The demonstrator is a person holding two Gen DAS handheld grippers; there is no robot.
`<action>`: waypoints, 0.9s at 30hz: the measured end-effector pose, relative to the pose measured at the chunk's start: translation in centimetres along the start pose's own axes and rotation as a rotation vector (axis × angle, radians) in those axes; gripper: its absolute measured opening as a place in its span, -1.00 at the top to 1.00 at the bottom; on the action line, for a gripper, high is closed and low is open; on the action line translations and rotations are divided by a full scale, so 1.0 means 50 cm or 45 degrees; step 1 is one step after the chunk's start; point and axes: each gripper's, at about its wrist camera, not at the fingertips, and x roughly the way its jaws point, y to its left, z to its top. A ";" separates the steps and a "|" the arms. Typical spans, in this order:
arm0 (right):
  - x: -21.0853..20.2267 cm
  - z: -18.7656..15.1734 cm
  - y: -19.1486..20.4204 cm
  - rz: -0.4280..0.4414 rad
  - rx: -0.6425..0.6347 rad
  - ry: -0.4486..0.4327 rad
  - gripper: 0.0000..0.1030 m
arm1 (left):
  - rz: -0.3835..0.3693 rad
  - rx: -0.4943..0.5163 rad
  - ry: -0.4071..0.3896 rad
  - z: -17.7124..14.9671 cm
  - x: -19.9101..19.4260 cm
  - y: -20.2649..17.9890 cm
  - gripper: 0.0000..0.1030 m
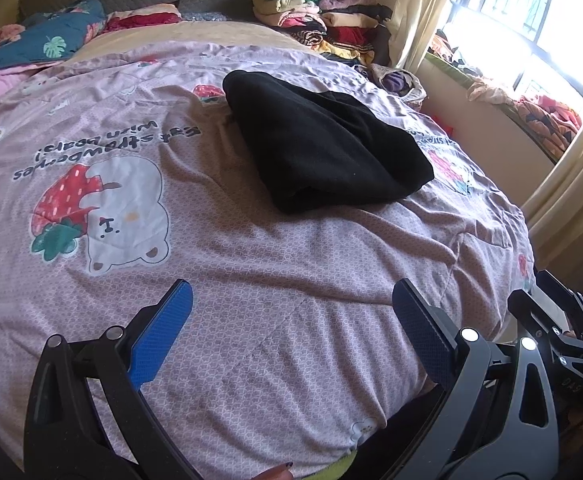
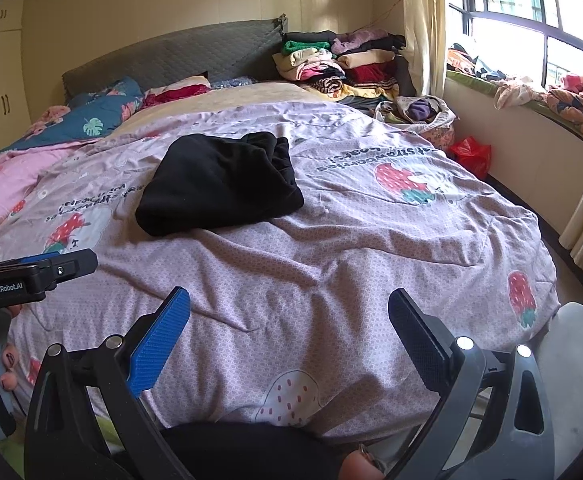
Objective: Fold small clothes
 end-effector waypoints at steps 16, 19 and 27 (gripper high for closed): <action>-0.001 -0.002 0.001 -0.003 -0.002 0.000 -0.91 | 0.006 0.004 0.002 -0.001 -0.004 -0.002 -0.82; -0.001 -0.004 -0.002 -0.007 0.001 0.003 -0.91 | 0.005 0.005 0.003 -0.002 -0.003 -0.003 -0.82; 0.000 -0.007 -0.007 -0.014 -0.002 0.011 -0.91 | 0.008 0.014 0.014 -0.002 -0.002 -0.003 -0.82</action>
